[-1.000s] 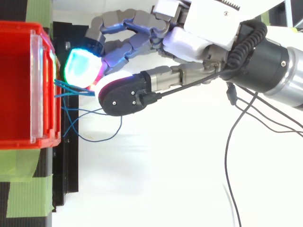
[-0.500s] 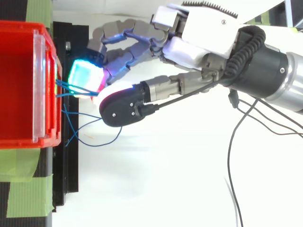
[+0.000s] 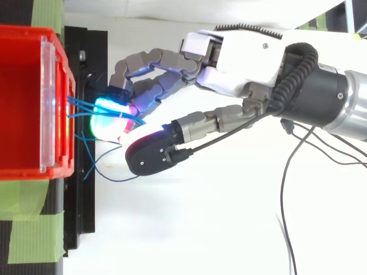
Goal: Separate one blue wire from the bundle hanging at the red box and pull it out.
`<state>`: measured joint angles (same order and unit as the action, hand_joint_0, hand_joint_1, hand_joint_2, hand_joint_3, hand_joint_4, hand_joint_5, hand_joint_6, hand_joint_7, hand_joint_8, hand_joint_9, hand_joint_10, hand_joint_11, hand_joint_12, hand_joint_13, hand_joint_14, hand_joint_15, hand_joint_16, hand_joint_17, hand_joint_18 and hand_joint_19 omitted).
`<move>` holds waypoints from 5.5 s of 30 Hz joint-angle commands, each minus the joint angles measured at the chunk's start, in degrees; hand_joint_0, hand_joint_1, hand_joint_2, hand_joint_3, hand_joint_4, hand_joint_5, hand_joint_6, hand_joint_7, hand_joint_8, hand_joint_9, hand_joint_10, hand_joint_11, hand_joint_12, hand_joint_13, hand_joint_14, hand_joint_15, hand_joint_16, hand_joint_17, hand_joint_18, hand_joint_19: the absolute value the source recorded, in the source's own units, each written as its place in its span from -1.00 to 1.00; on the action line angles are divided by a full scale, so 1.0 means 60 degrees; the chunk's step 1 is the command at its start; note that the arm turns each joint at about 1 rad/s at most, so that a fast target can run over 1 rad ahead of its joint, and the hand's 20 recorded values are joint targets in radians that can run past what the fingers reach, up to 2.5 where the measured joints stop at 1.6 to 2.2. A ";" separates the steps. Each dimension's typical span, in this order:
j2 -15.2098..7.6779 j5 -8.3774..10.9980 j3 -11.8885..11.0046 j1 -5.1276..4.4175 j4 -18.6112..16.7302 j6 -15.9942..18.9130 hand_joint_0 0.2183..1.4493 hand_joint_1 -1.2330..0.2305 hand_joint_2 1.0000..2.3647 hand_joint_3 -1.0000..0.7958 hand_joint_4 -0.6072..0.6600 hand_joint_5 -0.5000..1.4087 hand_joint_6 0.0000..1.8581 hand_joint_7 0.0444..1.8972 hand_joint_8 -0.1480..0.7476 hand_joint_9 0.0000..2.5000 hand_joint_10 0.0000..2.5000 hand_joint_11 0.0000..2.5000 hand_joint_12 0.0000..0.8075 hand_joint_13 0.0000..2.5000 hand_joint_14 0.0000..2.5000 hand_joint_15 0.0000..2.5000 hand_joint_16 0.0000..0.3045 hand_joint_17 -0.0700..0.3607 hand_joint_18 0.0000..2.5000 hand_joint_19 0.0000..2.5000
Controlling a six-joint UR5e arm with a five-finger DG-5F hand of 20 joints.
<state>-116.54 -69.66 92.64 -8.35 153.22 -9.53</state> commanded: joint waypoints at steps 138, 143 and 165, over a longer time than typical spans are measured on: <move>0.0395 -0.0065 -0.0338 0.0220 0.1533 0.1632 -0.37 -0.30 -0.97 -0.09 0.27 -0.69 -0.04 -0.17 0.13 -0.22 -0.99 -0.16 -0.11 0.14 -0.99 0.15 -0.62 -0.07 -0.36 -0.53; 0.0571 -0.0036 -0.0338 0.0264 0.1592 0.1573 -0.38 -0.30 -0.97 -0.08 0.27 -0.69 -0.04 -0.17 0.14 -0.21 -0.99 -0.16 -0.09 0.14 -0.99 0.14 -0.62 -0.07 -0.36 -0.52; 0.1010 -0.0036 -0.0338 0.0294 0.2163 0.1075 -0.35 -0.36 -0.97 -0.16 0.30 -0.71 -0.02 -0.17 0.12 -0.24 -0.99 -0.15 -0.11 0.12 -0.99 0.14 -0.61 -0.06 -0.38 -0.52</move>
<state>-110.59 -69.87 90.62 -6.61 166.12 -3.05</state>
